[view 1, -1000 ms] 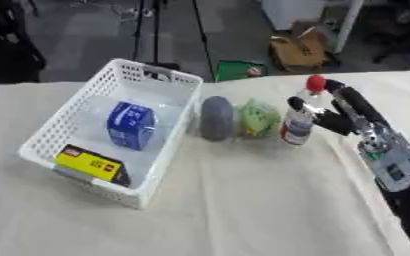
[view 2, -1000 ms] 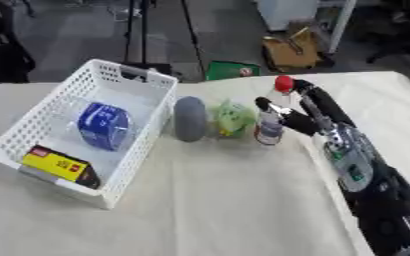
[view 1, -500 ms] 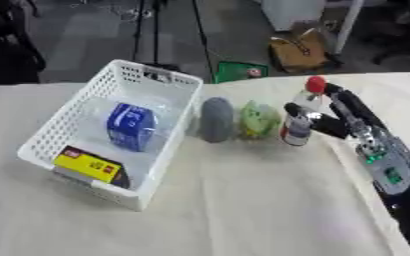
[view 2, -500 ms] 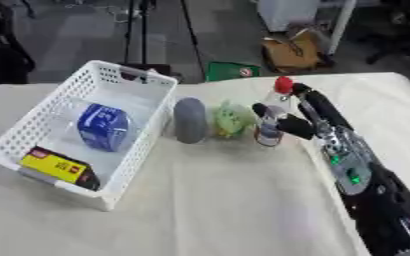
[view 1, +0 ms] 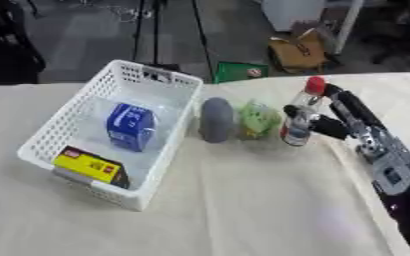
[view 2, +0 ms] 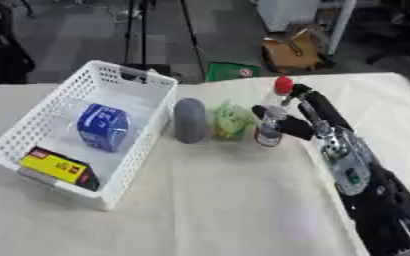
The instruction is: Pick up objects on the table and place them in the box.
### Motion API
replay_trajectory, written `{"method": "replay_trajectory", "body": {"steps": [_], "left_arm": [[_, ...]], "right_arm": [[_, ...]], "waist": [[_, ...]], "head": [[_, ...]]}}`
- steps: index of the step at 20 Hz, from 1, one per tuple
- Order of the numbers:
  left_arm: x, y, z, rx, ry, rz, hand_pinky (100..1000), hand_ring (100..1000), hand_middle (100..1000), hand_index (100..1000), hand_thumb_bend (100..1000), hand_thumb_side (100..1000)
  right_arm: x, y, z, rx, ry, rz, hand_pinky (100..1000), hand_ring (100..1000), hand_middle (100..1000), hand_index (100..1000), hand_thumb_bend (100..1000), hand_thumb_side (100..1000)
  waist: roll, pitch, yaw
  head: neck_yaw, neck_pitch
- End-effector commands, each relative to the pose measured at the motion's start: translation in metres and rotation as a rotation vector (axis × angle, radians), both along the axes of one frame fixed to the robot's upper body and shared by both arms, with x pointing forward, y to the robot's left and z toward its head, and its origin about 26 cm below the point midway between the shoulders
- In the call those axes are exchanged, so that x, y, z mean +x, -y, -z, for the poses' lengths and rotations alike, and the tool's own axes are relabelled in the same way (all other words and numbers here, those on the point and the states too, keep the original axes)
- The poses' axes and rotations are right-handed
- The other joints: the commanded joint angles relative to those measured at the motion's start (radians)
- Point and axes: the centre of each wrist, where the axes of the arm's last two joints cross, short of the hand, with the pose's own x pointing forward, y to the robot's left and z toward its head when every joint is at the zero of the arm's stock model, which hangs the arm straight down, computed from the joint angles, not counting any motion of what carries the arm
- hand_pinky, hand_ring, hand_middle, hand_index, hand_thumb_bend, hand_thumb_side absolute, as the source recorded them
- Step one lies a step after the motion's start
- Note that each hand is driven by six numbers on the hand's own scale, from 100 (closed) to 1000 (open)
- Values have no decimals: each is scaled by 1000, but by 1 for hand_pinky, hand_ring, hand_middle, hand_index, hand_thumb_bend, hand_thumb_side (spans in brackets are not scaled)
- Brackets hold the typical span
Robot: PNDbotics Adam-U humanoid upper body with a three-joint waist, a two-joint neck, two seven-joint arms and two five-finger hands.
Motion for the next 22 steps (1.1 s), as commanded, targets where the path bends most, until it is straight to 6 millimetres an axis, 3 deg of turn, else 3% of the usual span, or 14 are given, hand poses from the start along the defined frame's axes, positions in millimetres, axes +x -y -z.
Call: {"method": "replay_trajectory", "body": {"steps": [1, 16, 22], "left_arm": [[-2, 2, -8, 13, 27, 8, 718, 687, 777, 737, 100, 676], [-1, 2, -8, 11, 30, 9, 718, 688, 778, 737, 100, 675], [-1, 3, -8, 11, 28, 9, 718, 688, 779, 737, 100, 676]], "right_arm": [[1, 3, -14, 14, 36, 19, 959, 1000, 582, 844, 635, 786], [2, 2, -11, 69, 32, 39, 954, 977, 509, 784, 623, 659], [1, 2, -13, 85, 44, 42, 951, 959, 472, 750, 549, 632]], "waist": [[1, -18, 2], [3, -17, 6], [3, -17, 5]], "head": [[-2, -12], [-2, -12], [-3, -14]]}}
